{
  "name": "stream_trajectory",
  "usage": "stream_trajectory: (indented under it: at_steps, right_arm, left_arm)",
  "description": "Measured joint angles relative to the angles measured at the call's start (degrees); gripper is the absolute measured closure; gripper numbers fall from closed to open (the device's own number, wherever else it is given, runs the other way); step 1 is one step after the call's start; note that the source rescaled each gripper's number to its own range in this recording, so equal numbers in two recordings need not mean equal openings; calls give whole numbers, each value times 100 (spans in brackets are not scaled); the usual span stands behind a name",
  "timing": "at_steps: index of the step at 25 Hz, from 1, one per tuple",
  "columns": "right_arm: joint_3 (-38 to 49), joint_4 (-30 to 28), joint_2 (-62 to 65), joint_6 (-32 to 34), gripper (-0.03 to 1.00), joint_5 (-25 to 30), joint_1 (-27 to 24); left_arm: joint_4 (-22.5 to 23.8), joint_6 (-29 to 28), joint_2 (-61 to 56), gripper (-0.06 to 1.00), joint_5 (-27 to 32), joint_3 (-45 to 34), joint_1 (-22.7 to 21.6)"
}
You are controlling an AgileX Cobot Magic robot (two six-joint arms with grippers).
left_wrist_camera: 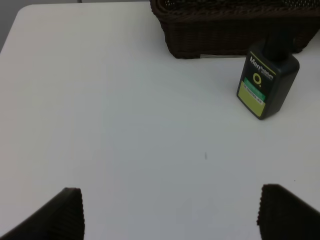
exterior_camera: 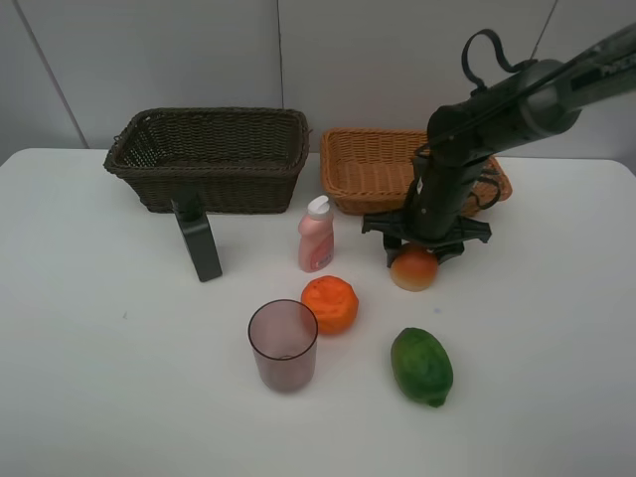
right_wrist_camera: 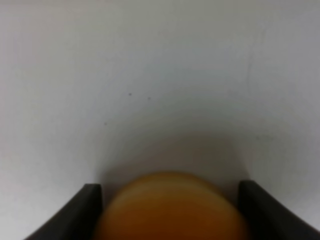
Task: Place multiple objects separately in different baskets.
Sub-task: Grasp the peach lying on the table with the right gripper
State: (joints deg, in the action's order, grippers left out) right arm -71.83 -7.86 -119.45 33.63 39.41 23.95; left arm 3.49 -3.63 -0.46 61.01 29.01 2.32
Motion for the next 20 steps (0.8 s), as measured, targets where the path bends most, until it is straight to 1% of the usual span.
stream_trajectory:
  at_steps: [15, 18, 20]
  right_arm:
    - [-5, 34, 17, 0, 59, 79, 0]
    - [-182, 48, 147, -140, 59, 392, 0]
    - [-448, 76, 279, -407, 59, 781, 0]
  left_arm:
    - [0, 0, 0, 4, 0, 0, 0]
    - [0, 0, 0, 4, 0, 0, 0]
    - [0, 0, 0, 4, 0, 0, 0]
